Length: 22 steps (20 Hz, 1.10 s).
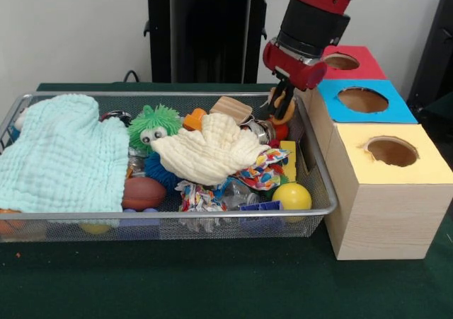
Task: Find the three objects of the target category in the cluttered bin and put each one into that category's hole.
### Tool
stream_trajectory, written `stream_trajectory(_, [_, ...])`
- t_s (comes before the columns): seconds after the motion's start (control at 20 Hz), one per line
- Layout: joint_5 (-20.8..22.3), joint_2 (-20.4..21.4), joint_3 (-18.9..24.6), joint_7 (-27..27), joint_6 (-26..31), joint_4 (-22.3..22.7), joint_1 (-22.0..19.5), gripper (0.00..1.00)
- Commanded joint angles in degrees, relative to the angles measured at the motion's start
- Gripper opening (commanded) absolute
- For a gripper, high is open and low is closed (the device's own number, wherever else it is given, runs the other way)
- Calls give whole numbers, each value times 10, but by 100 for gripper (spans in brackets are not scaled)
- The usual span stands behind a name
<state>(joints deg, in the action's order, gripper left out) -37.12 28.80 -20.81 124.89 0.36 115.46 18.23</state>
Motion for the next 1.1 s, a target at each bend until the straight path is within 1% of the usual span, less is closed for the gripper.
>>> stream_trajectory(0.05, [63,13,20,19,52,-14,-22,0])
stream_trajectory(0.1, [73,13,29,18,42,-13,-32,0])
stream_trajectory(0.25, [92,18,31,23,42,-13,-40,0])
stream_trajectory(0.45, [104,42,13,35,78,-9,-27,0])
stream_trajectory(0.85, [161,165,-49,31,231,-7,2,0])
stream_trajectory(1.0, [180,201,-60,34,262,-5,12,0])
stream_trajectory(1.1, [192,211,-76,43,268,-8,29,0])
